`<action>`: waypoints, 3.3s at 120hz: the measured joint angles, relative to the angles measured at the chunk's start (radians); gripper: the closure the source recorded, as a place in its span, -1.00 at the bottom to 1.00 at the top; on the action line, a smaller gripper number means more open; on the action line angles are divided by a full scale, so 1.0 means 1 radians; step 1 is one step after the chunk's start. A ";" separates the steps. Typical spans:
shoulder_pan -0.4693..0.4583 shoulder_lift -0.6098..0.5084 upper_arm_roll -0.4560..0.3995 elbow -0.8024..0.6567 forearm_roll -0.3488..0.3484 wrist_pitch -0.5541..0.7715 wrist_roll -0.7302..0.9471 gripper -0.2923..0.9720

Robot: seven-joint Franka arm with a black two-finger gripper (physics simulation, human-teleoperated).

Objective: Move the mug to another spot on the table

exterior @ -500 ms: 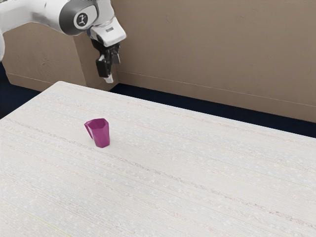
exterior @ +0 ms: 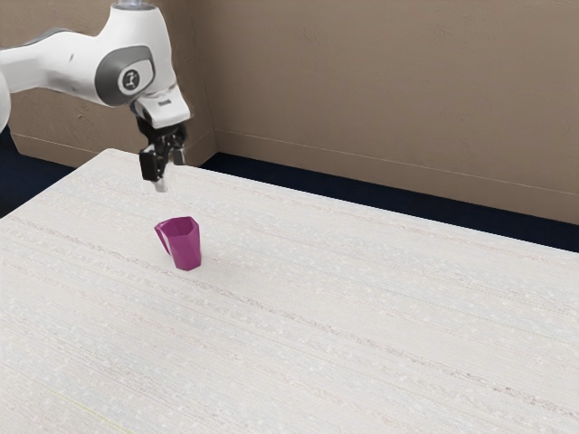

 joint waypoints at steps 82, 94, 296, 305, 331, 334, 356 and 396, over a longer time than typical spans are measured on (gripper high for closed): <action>0.131 0.278 0.054 0.001 -0.028 0.254 0.278 -0.53; 0.130 0.311 0.065 0.005 -0.040 0.298 0.298 -0.53; 0.252 0.488 -0.100 -0.046 -0.298 0.521 0.505 0.46; 0.279 0.488 -0.140 -0.071 -0.312 0.519 0.523 0.47; 0.339 0.484 -0.239 -0.134 -0.337 0.482 0.564 0.49; 0.344 0.484 -0.248 -0.137 -0.341 0.472 0.568 0.50; 0.354 0.482 -0.277 -0.167 -0.358 0.382 0.593 0.51; 0.369 0.468 -0.304 -0.199 -0.364 0.253 0.626 0.33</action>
